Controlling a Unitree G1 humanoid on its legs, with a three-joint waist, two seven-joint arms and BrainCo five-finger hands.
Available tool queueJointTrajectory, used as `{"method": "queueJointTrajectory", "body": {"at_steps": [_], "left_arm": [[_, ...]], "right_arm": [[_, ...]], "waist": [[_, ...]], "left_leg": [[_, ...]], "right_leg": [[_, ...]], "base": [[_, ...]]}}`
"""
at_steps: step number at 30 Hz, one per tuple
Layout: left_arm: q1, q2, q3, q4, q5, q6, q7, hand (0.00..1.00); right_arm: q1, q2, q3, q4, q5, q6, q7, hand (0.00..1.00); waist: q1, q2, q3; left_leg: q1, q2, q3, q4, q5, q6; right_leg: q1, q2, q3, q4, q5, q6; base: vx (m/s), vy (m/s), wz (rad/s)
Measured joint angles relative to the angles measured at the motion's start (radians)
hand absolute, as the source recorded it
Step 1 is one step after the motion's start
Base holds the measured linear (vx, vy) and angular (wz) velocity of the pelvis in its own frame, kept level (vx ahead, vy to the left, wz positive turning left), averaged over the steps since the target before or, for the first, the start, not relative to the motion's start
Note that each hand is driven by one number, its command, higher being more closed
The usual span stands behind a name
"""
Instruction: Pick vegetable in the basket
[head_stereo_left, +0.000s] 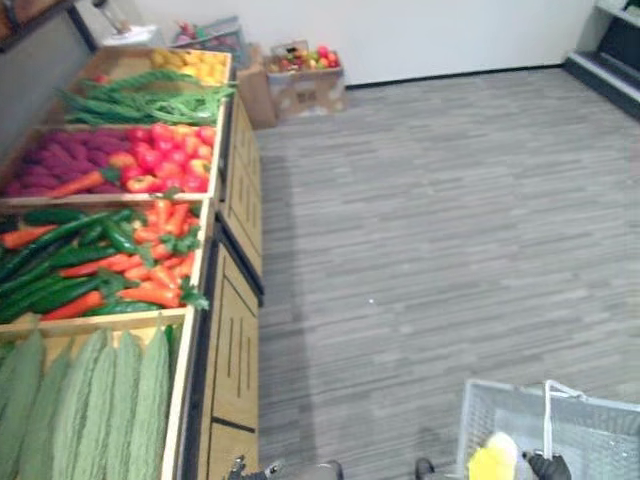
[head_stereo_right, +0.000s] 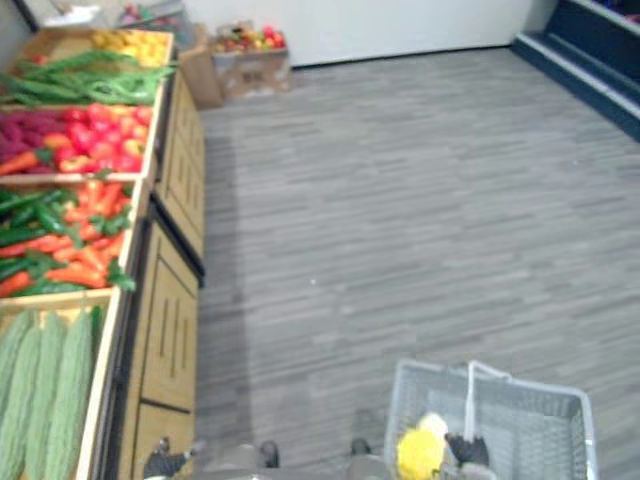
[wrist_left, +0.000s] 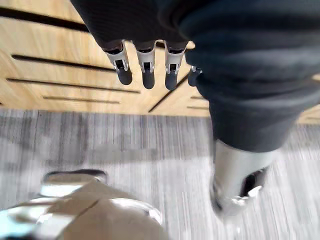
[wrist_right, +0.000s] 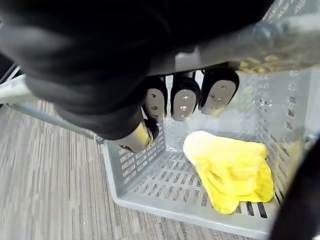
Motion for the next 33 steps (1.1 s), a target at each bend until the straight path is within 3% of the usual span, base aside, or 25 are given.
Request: {"method": "queueJointTrajectory", "body": {"at_steps": [1,2,3,4,5,6,8,10,11,13,14,15,16,17,21,22,23,24,26,28,29,31,33], "left_arm": [[0.009,0.011,-0.032,0.0,0.002,0.001,-0.006,0.0],[0.012,0.022,-0.05,0.001,0.002,0.002,-0.011,0.0],[0.008,0.047,-0.09,0.001,0.002,0.002,-0.016,0.0],[0.008,0.055,-0.111,-0.001,0.003,0.001,-0.019,0.0],[-0.002,0.055,-0.124,-0.002,0.002,0.001,-0.021,0.0],[-0.015,0.054,-0.124,-0.003,0.002,0.001,-0.021,0.0],[-0.047,0.048,-0.106,-0.003,-0.001,0.002,-0.016,0.0],[-0.054,0.041,-0.084,-0.003,-0.001,0.002,-0.014,0.0],[-0.064,0.038,-0.066,-0.003,-0.002,0.001,-0.013,0.0],[-0.082,0.036,-0.041,-0.003,-0.003,0.0,-0.012,0.0],[-0.086,0.036,-0.019,-0.003,-0.002,0.0,-0.012,0.0],[-0.086,0.032,-0.005,0.0,-0.003,0.001,-0.012,0.0],[-0.096,0.004,0.012,0.001,-0.003,-0.002,-0.013,0.0],[-0.102,-0.008,0.023,0.0,-0.003,-0.002,-0.013,0.0],[-0.091,-0.034,0.033,0.013,-0.004,-0.003,-0.012,0.0],[-0.091,-0.035,0.035,0.029,-0.004,-0.004,-0.012,0.0],[-0.091,-0.035,0.036,0.037,-0.004,-0.003,-0.013,0.0],[-0.078,-0.037,0.036,0.039,-0.004,0.0,-0.014,0.0],[-0.065,-0.027,0.037,0.037,-0.01,-0.004,-0.018,0.0],[-0.05,-0.005,0.037,0.037,-0.009,0.0,-0.018,0.0],[-0.046,0.001,0.035,0.036,-0.009,0.0,-0.018,0.0],[-0.035,0.009,0.023,0.037,-0.008,0.001,-0.018,0.0],[-0.018,0.012,-0.006,0.037,-0.005,0.0,-0.016,0.0]], "right_arm": [[-0.004,0.007,0.004,0.0,-0.001,-0.001,0.004,1.0],[-0.001,0.01,0.006,-0.002,-0.002,-0.003,0.011,1.0],[0.014,0.014,0.003,0.0,-0.001,-0.004,0.016,1.0],[0.025,0.017,0.002,0.001,-0.001,-0.002,0.015,1.0],[0.037,0.015,0.001,0.002,0.0,0.0,0.014,1.0],[0.036,0.015,-0.002,0.002,-0.001,0.001,0.013,1.0],[0.032,0.017,0.0,0.003,-0.001,0.01,0.018,1.0],[0.031,0.017,0.0,0.003,-0.001,0.014,0.017,1.0],[0.033,0.017,-0.001,0.003,0.0,0.015,0.017,1.0],[0.035,0.017,-0.006,0.003,0.002,0.02,0.015,1.0],[0.035,0.016,-0.011,0.008,0.003,0.027,0.015,1.0],[0.032,0.012,-0.018,0.008,0.002,0.035,0.014,1.0],[0.026,0.005,-0.037,0.009,-0.001,0.04,0.012,1.0],[0.018,0.006,-0.046,0.008,0.0,0.04,0.014,1.0],[0.004,-0.013,-0.073,0.031,-0.001,0.036,0.015,1.0],[-0.009,-0.014,-0.082,0.052,-0.001,0.035,0.016,1.0],[-0.01,-0.014,-0.081,0.055,-0.001,0.035,0.017,1.0],[-0.011,-0.015,-0.079,0.055,-0.001,0.034,0.018,1.0],[-0.018,-0.028,-0.078,0.073,-0.001,0.033,0.015,1.0],[-0.025,-0.041,-0.076,0.089,0.0,0.034,0.012,1.0],[-0.022,-0.043,-0.077,0.089,0.0,0.034,0.01,1.0],[-0.016,-0.051,-0.088,0.089,0.002,0.033,0.008,1.0],[-0.005,-0.055,-0.098,0.084,0.008,0.032,0.006,1.0]], "waist": [[0.0,-0.003,0.0],[-0.007,-0.013,-0.003],[-0.023,-0.034,0.003],[-0.026,-0.015,-0.001],[-0.047,-0.011,0.002],[-0.055,0.007,0.007],[-0.055,0.005,0.03],[-0.058,0.022,0.032],[-0.063,0.035,0.03],[-0.068,0.034,0.029],[-0.071,0.021,0.028],[-0.069,0.029,0.032],[-0.064,0.057,0.033],[-0.066,0.045,0.038],[-0.065,0.061,0.016],[-0.074,0.075,0.009],[-0.077,0.07,0.011],[-0.082,0.056,0.02],[-0.067,0.048,0.024],[-0.05,0.023,0.033],[-0.05,0.018,0.034],[-0.051,0.007,0.035],[-0.049,0.016,0.031]], "left_leg": [[0.026,0.0,0.021,0.011,-0.022,0.007],[0.04,-0.002,0.02,0.021,-0.034,0.009],[0.072,-0.005,0.006,0.037,-0.06,0.006],[0.092,-0.004,-0.013,0.044,-0.073,-0.001],[0.119,0.007,-0.045,0.042,-0.078,-0.001],[0.131,0.012,-0.055,0.039,-0.078,0.0],[0.205,0.027,-0.068,-0.002,-0.077,0.001],[0.249,0.061,-0.071,-0.036,-0.073,-0.007],[0.271,0.089,-0.073,-0.061,-0.066,-0.019],[0.306,0.114,-0.089,-0.093,-0.061,-0.029],[0.324,0.122,-0.099,-0.1,-0.062,-0.031],[0.334,0.136,-0.106,-0.096,-0.061,-0.036],[0.328,0.159,-0.129,-0.078,-0.018,-0.066],[0.329,0.149,-0.169,-0.06,0.044,-0.077],[0.282,0.175,-0.275,0.072,0.178,-0.081],[0.222,0.179,-0.319,0.188,0.257,-0.096],[0.185,0.178,-0.339,0.252,0.317,-0.12],[0.112,0.175,-0.347,0.387,0.43,-0.15],[0.001,0.182,-0.294,0.615,0.372,-0.143],[-0.119,0.175,-0.19,0.735,0.248,-0.065],[-0.154,0.169,-0.169,0.732,0.228,-0.055],[-0.258,0.146,-0.078,0.628,0.189,-0.045],[-0.276,0.124,0.1,0.334,0.252,-0.013]], "right_leg": [[-0.09,0.001,-0.024,0.225,0.0,0.008],[-0.125,0.002,-0.037,0.329,0.02,0.029],[-0.168,-0.001,-0.059,0.465,0.089,0.052],[-0.19,-0.004,-0.075,0.544,0.148,0.041],[-0.224,-0.003,-0.1,0.63,0.261,0.045],[-0.243,-0.002,-0.112,0.662,0.289,0.049],[-0.26,-0.021,-0.185,0.628,0.119,-0.035],[-0.26,-0.023,-0.258,0.492,0.08,-0.062],[-0.26,-0.025,-0.289,0.342,0.083,-0.059],[-0.256,-0.037,-0.282,0.105,0.109,-0.031],[-0.239,-0.055,-0.283,-0.015,0.217,-0.013],[-0.23,-0.046,-0.298,-0.008,0.257,-0.011],[-0.234,-0.032,-0.322,0.046,0.197,-0.041],[-0.246,-0.056,-0.326,0.141,0.123,-0.043],[-0.192,-0.051,-0.389,0.197,0.009,-0.085],[-0.145,-0.044,-0.421,0.167,0.003,-0.096],[-0.116,-0.042,-0.435,0.146,0.001,-0.098],[-0.045,-0.038,-0.456,0.087,-0.001,-0.102],[0.042,-0.029,-0.461,0.017,-0.005,-0.11],[0.171,-0.038,-0.481,-0.065,-0.022,-0.095],[0.196,-0.047,-0.498,-0.075,-0.029,-0.088],[0.256,-0.077,-0.546,-0.087,-0.056,-0.053],[0.308,-0.089,-0.596,-0.087,-0.094,-0.01]], "base": [[0.2,0.024,-0.41],[0.23,0.027,-0.13],[0.22,0.019,0.24],[0.37,0.02,0.46],[0.32,0.007,0.46],[0.39,-0.018,0.5],[0.36,-0.067,0.21],[0.35,-0.101,0.15],[0.31,-0.12,0.3],[0.49,-0.243,0.47],[0.57,-0.323,0.44],[0.56,-0.326,0.33],[0.61,-0.387,0.35],[0.59,-0.377,0.36],[0.48,-0.28,0.33],[0.43,-0.238,0.51],[0.39,-0.216,0.54],[0.33,-0.165,0.42],[0.29,-0.112,0.2],[0.27,-0.024,0.25],[0.22,0.033,0.56],[0.2,0.1,0.61],[0.33,0.178,0.82]]}}
